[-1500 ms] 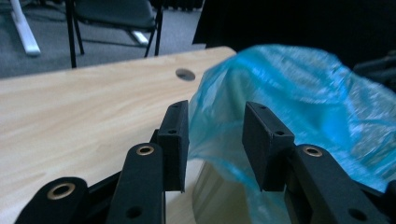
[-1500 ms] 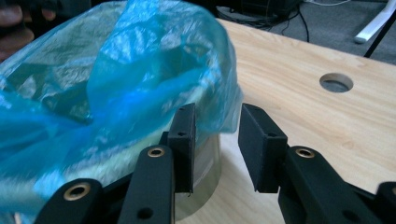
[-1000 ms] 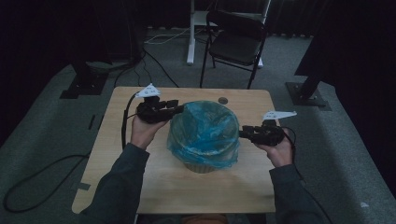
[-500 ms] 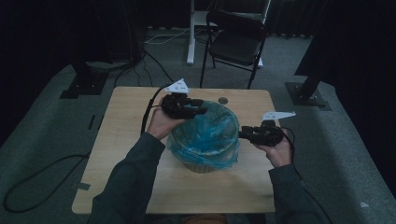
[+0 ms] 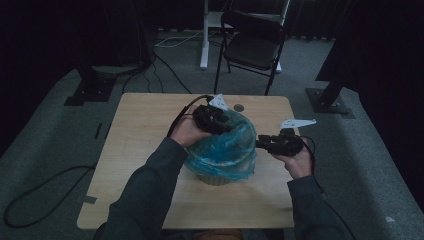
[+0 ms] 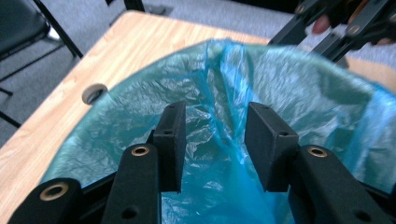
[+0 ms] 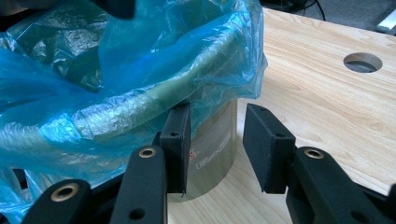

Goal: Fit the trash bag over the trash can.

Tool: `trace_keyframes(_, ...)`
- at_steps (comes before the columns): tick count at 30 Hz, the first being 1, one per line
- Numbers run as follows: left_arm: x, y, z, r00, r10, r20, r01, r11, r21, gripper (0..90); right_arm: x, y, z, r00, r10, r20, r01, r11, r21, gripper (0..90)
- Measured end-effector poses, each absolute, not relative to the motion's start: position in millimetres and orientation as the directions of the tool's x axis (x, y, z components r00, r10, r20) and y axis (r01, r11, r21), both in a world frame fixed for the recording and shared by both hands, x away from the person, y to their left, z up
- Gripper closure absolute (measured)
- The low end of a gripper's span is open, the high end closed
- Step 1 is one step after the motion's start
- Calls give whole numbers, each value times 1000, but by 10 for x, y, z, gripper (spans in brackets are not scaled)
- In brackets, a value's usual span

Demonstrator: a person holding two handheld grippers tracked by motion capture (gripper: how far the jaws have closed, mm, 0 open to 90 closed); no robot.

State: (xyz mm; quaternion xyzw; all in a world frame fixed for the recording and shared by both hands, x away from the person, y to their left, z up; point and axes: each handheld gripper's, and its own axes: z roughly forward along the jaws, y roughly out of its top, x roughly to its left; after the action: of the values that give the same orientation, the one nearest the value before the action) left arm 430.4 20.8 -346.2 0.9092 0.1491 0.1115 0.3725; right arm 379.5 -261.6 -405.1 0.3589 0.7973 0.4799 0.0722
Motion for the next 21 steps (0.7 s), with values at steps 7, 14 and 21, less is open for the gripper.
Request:
trace_keyframes(7, 4392, 25, -3541, 926, 355, 127, 195, -739, 645, 579, 3801, -2609, -4057, -733, 640, 231, 504, 282, 816, 611)
trace_keyframes(14, 4395, -100, -3657, 933, 322, 159, 189, -817, 545, 580, 3791, -2620, -4053, -733, 640, 232, 504, 280, 817, 607)
trace_keyframes(21, 4391, -161, -3723, 938, 296, 181, 178, -857, 483, 580, 3789, -2610, -4050, -734, 639, 230, 501, 281, 818, 605)
